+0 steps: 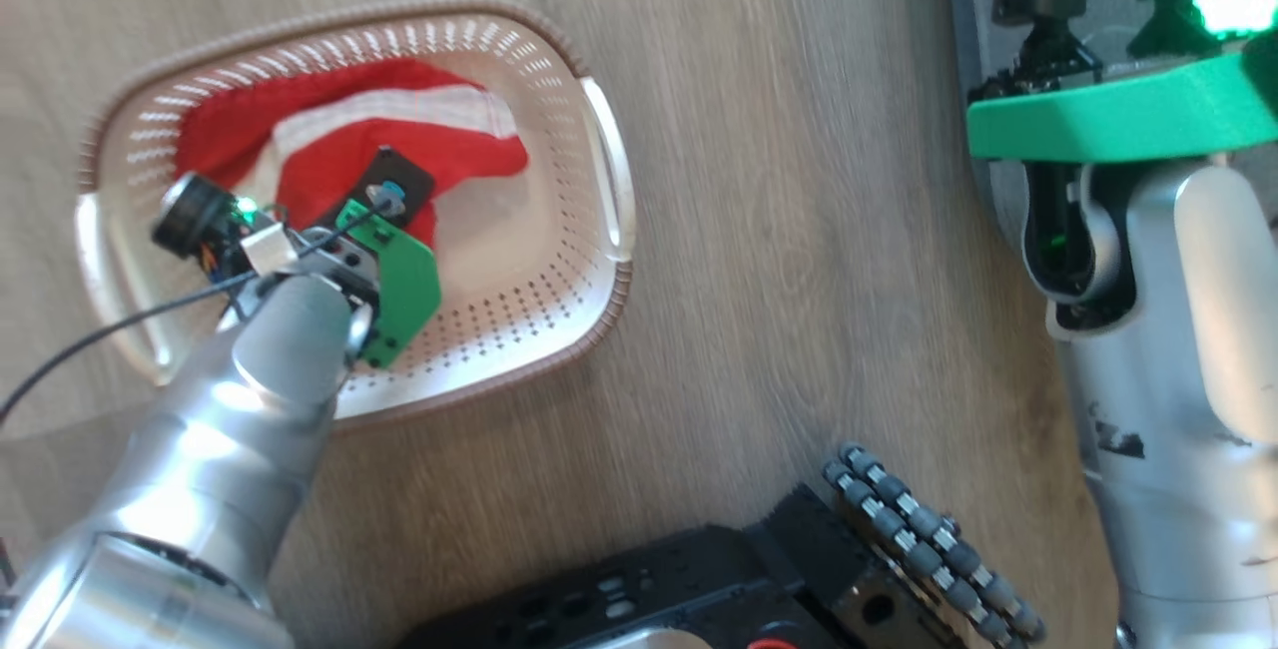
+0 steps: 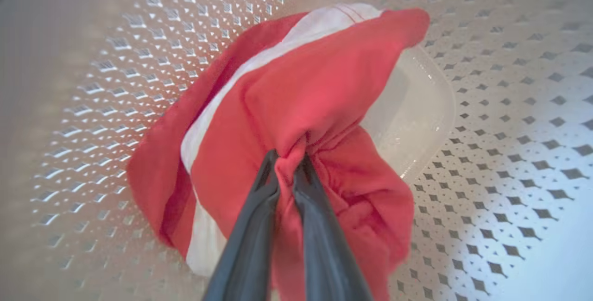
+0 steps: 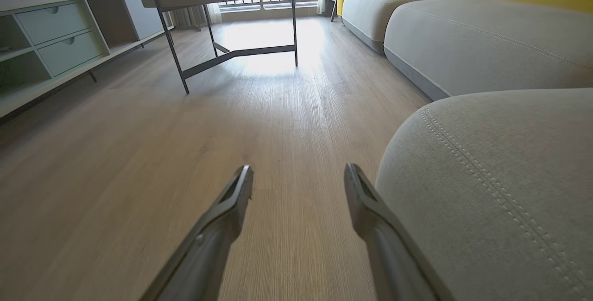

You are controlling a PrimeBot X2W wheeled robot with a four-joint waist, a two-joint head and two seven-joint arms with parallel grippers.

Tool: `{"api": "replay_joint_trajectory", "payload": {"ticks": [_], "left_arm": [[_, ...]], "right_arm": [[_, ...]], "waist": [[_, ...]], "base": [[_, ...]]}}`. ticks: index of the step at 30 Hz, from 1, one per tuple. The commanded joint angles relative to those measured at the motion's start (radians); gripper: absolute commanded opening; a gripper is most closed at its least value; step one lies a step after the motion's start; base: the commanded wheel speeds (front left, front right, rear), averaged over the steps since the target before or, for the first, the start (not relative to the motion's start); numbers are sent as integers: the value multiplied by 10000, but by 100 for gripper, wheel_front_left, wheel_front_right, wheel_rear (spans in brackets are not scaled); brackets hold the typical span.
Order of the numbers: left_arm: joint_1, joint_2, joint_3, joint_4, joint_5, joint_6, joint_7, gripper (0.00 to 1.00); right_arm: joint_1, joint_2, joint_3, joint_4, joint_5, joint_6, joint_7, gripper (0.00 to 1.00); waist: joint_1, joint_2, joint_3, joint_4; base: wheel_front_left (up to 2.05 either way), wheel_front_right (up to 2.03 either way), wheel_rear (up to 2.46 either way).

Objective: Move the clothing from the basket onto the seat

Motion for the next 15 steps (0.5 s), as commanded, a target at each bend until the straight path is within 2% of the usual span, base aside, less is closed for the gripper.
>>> {"api": "replay_joint_trajectory", "payload": {"ticks": [1,10,15], "left_arm": [[328,40,200,-80,-75,-27,-126,0],[1113,-367,281,-227,-748,-28,-920,0],[1761,-389,167,-1040,-1435,-239,-1246,0]], "right_arm": [[469,-73,54,-249,-43,69,-44,100],[1090,-375,42,151,-131,69,-44,100],[1518,-483,32,386,-180,69,-44,100]], "waist": [[0,0,-523,385],[0,0,-2227,1115],[0,0,-3146,1504]], "base": [[0,0,0],[0,0,0],[0,0,0]]}}
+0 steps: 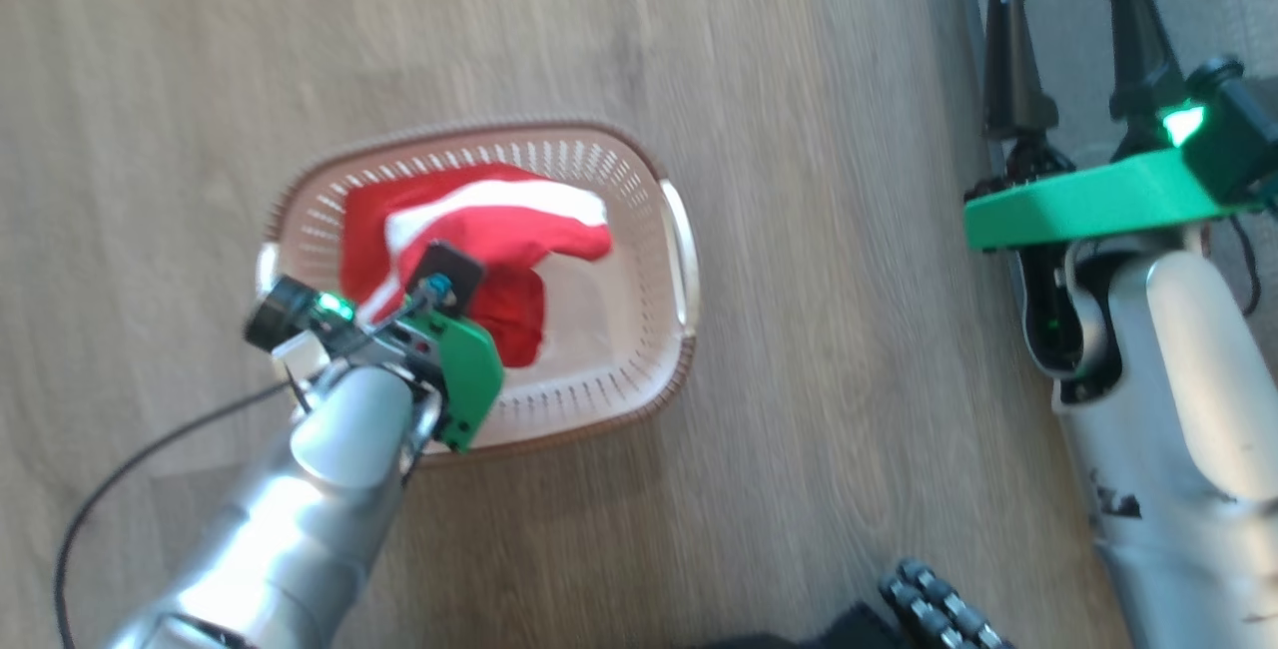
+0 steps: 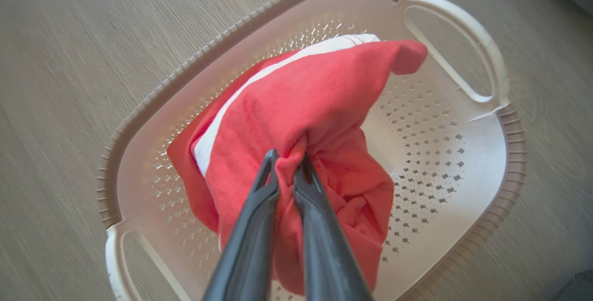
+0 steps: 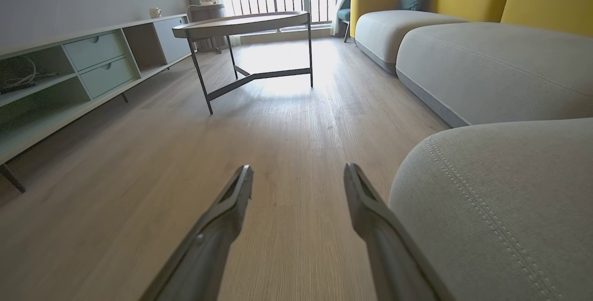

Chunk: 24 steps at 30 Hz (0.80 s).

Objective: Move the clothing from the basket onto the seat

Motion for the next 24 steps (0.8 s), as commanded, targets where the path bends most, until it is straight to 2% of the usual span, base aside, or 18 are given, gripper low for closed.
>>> {"api": "replay_joint_trajectory", "payload": {"ticks": [1,13,24], "left_arm": [[313,78,108,-422,-253,22,-194,0],[1097,75,-303,-1933,-1727,312,-465,0],[1877,88,303,-3516,-1938,613,-475,0]], "right_arm": [[378,-117,73,-205,-74,69,-44,100],[1272,-216,170,284,-134,69,-44,100],[2105,-92,62,615,-247,69,-44,100]], "waist": [[1,-1,-826,529],[1,-1,-2485,1344],[1,-1,-3688,1741]], "base": [[0,0,0],[0,0,0],[0,0,0]]}}
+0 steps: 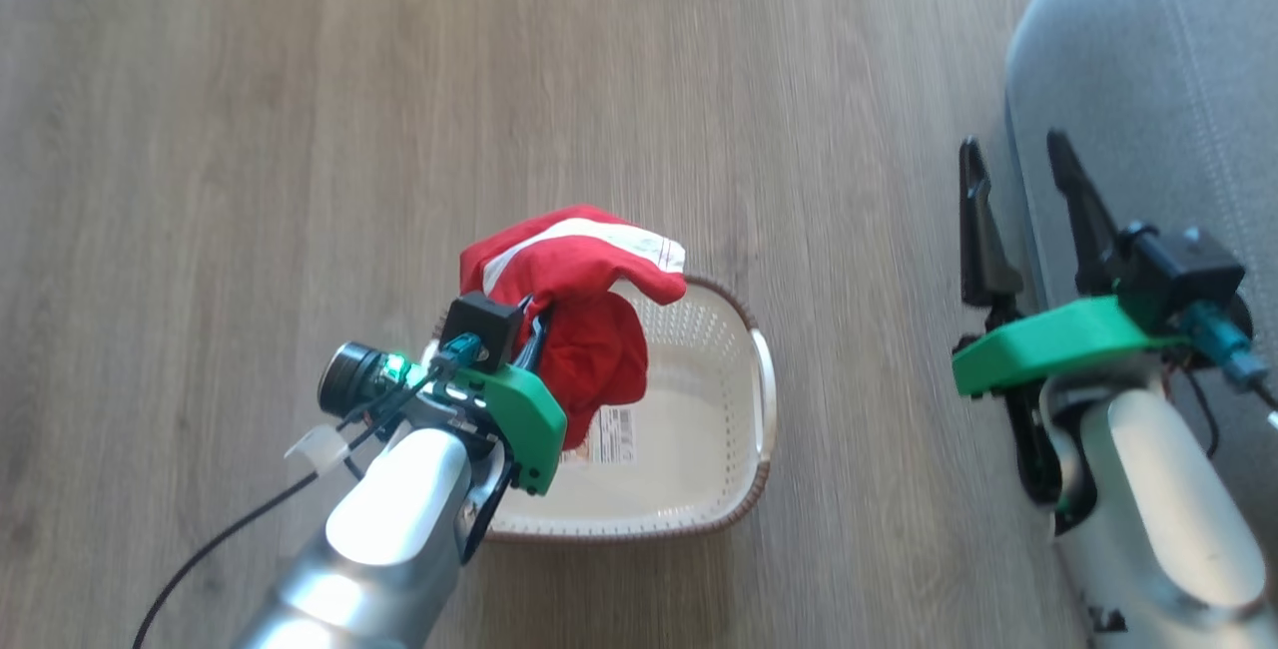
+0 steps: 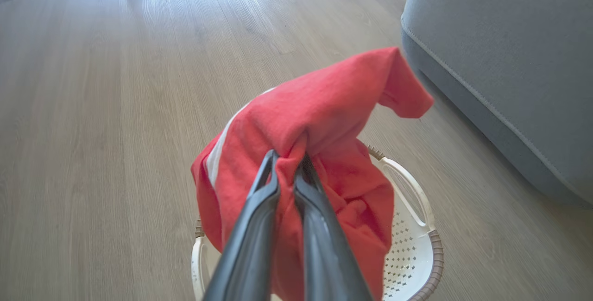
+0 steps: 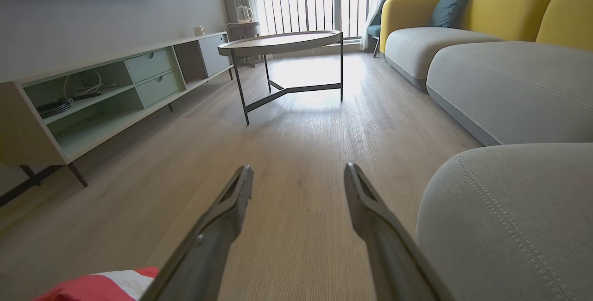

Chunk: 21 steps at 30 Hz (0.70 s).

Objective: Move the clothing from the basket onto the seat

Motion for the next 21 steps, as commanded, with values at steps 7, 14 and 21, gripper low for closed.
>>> {"api": "replay_joint_trajectory", "payload": {"ticks": [7,14,21], "left_arm": [[457,279,1040,-1387,123,99,-123,0],[917,375,1743,-2580,325,46,-123,0],[1063,409,2438,-3994,531,-50,-123,0]], "right_arm": [[590,172,50,4,-116,69,-46,100],[1101,291,-127,168,-196,69,-46,100],[1430,399,-190,337,-235,69,-46,100]], "waist": [[1,-1,-927,271],[1,-1,-1356,360],[1,-1,-1627,388]], "base": [[0,0,0],[0,0,0],[0,0,0]]}}
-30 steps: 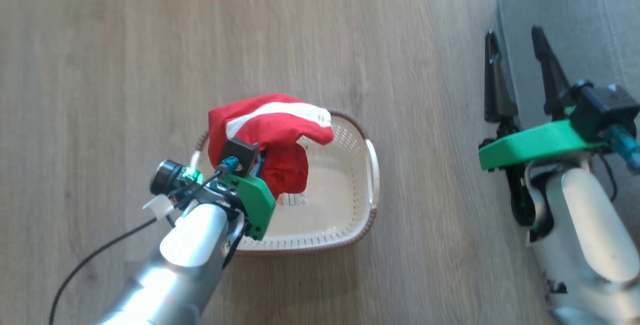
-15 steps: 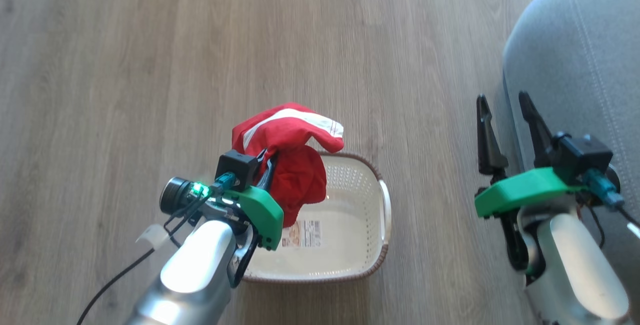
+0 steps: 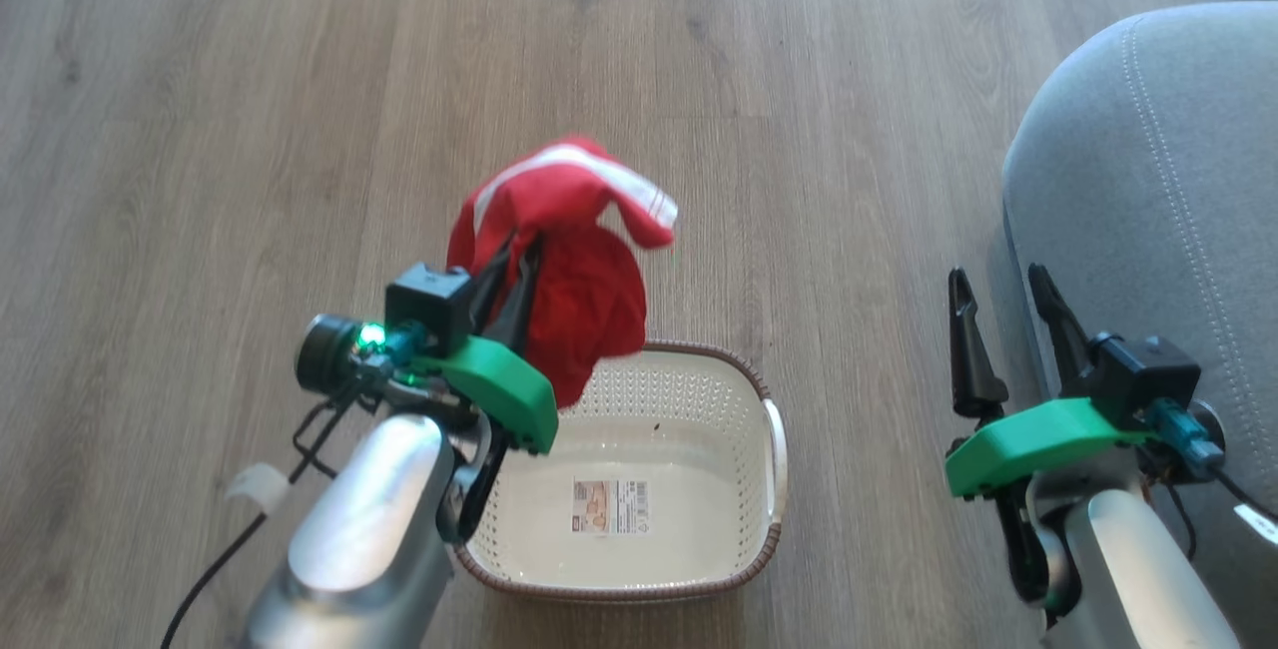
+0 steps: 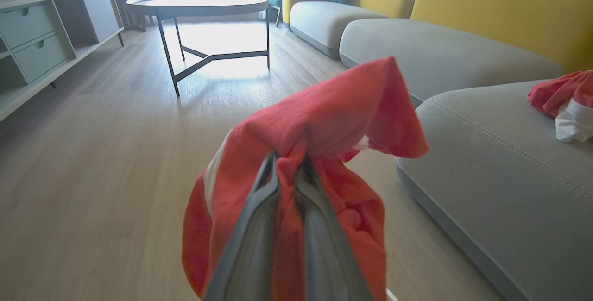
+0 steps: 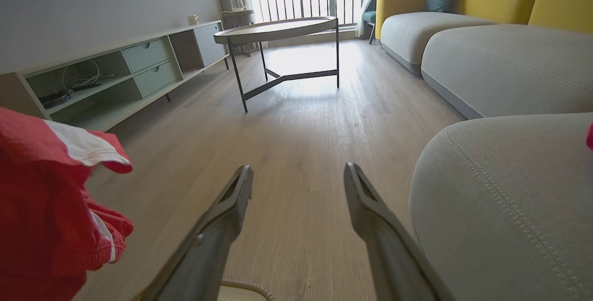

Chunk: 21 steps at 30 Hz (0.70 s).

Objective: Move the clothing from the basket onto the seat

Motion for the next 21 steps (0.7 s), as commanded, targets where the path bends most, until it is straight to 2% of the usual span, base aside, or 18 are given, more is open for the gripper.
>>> {"api": "replay_joint_trajectory", "payload": {"ticks": [1,12,21], "left_arm": [[-322,192,471,-563,99,-50,-123,0],[-565,105,920,-2803,334,-233,-124,0],[-632,65,829,-3623,418,-216,-124,0]], "right_arm": [[-79,69,131,-249,-75,69,-46,100],[57,127,101,-67,-112,69,-46,100],[36,144,105,-22,-95,69,-46,100]], "waist": [[1,-1,-40,-1],[1,-1,-144,-12],[1,-1,-92,-34]], "base": [[0,0,0],[0,0,0],[0,0,0]]}}
